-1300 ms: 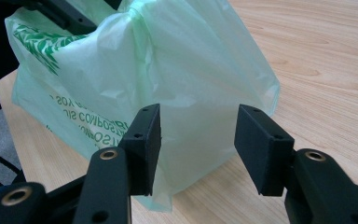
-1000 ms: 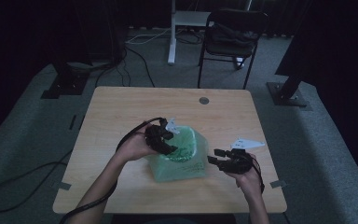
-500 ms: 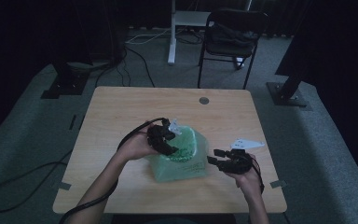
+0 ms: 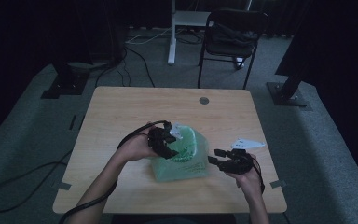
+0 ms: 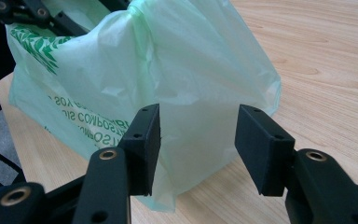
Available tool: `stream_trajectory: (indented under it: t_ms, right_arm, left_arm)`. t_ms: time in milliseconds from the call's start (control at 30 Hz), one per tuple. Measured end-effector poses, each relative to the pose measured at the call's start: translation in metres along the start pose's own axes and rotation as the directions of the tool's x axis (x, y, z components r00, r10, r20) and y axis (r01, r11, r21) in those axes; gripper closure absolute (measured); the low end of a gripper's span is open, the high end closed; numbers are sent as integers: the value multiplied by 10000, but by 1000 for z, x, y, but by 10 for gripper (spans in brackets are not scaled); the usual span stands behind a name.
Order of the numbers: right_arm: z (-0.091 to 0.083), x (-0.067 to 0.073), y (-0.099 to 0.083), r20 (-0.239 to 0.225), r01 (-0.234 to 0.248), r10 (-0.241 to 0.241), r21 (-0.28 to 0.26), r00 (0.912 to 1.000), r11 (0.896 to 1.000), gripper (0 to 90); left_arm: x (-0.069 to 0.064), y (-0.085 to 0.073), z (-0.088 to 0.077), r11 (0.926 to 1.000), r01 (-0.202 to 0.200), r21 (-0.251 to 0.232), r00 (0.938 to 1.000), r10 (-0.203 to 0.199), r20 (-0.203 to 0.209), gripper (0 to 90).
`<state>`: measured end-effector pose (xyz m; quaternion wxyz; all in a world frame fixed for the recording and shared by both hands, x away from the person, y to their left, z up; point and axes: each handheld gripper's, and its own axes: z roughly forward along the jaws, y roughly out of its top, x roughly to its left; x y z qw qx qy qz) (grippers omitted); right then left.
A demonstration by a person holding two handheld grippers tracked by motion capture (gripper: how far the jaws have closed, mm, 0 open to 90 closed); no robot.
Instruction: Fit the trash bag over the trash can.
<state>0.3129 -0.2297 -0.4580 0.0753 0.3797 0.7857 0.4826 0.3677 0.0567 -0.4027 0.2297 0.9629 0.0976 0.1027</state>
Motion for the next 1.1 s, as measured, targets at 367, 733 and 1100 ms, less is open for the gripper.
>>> stream_trajectory:
  t_ms: [367, 733, 1100]
  right_arm:
    - [-1, -1, 0, 18, 45, -45, -43, 10000, 10000, 497]
    - [0, 0, 0, 19, -9, 9, -35, 10000, 10000, 497]
    - [0, -1, 0, 14, -39, 39, -17, 10000, 10000, 496]
  left_arm:
    - [10, -12, -19, 9817, 934, -1660, 9956, -940, 42, 489]
    - [18, -46, -45, 9219, 2240, -3161, 9663, -2523, -510, 488]
    - [21, -77, -53, 8747, 3172, -3665, 9288, -3647, -666, 486]
